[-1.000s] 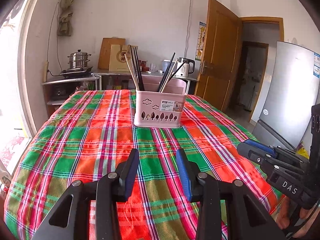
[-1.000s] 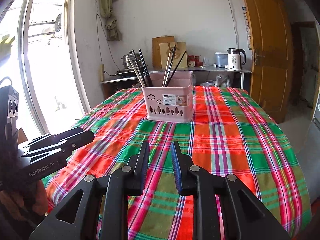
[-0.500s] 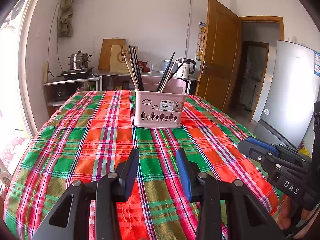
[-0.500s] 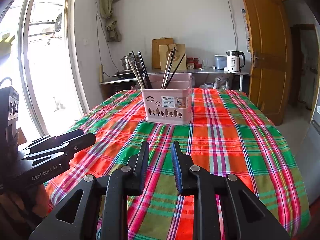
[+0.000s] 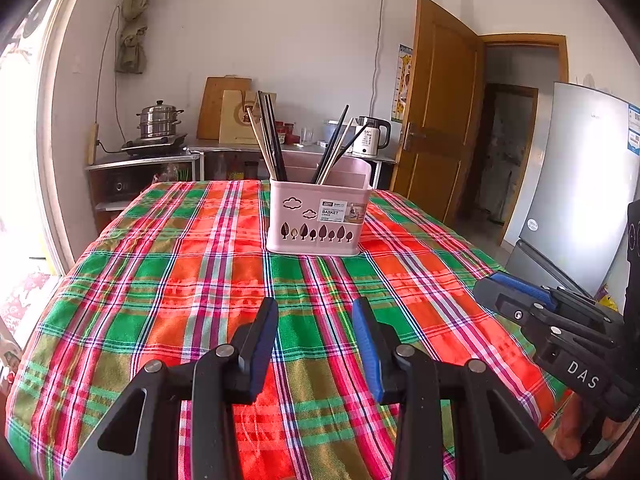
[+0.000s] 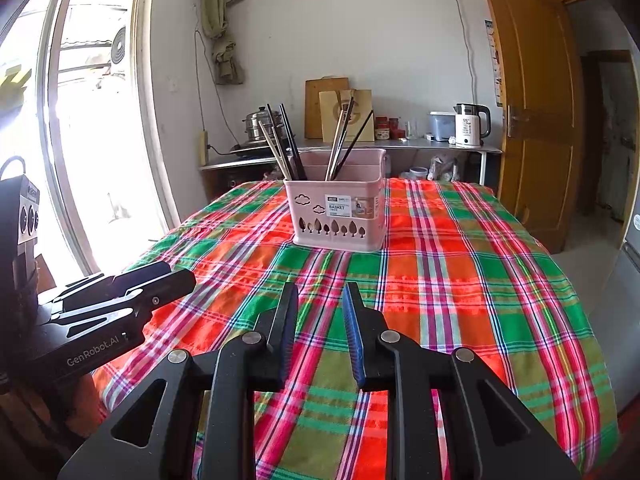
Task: Organize utensils
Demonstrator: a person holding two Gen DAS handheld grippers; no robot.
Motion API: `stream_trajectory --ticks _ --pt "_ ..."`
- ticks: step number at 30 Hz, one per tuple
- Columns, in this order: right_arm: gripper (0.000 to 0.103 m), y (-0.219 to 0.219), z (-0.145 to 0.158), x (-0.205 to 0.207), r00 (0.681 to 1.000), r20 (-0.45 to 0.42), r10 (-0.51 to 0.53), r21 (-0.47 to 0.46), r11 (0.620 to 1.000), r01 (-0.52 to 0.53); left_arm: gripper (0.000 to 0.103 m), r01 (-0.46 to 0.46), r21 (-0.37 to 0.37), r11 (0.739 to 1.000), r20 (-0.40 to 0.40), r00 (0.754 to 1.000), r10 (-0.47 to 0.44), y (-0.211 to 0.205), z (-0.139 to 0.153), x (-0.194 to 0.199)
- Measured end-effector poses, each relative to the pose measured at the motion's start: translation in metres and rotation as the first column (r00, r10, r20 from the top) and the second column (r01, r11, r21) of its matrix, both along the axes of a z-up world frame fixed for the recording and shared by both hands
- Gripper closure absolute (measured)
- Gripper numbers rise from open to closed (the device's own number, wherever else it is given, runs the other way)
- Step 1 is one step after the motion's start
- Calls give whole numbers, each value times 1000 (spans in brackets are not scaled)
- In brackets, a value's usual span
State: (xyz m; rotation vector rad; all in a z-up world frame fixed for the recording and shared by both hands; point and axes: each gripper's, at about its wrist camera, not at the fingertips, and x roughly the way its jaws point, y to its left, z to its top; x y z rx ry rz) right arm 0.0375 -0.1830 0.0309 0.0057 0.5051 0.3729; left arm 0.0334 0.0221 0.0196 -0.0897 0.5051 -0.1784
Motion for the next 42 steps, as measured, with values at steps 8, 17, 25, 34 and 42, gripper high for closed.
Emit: stream_trajectory --ticks 8,17,25,34,42 --pt "79 1 0 0 1000 -2 3 -2 1000 -3 65 1 2 1000 2 1000 -1 -1 0 -1" --pt "79 3 0 -1 1000 -4 5 1 1000 -5 65 4 11 1000 4 1000 -4 -5 2 -5" --pt "79 2 1 0 1000 -4 4 3 1000 -4 65 7 7 1000 4 1000 -7 -5 2 -5" --pt "79 1 1 1 1000 -3 5 4 1000 -5 65 14 6 1000 8 1000 -14 -7 2 -6" --pt "79 1 1 1 1000 -5 6 3 1000 -6 65 16 7 1000 9 1000 -16 -9 2 -8"
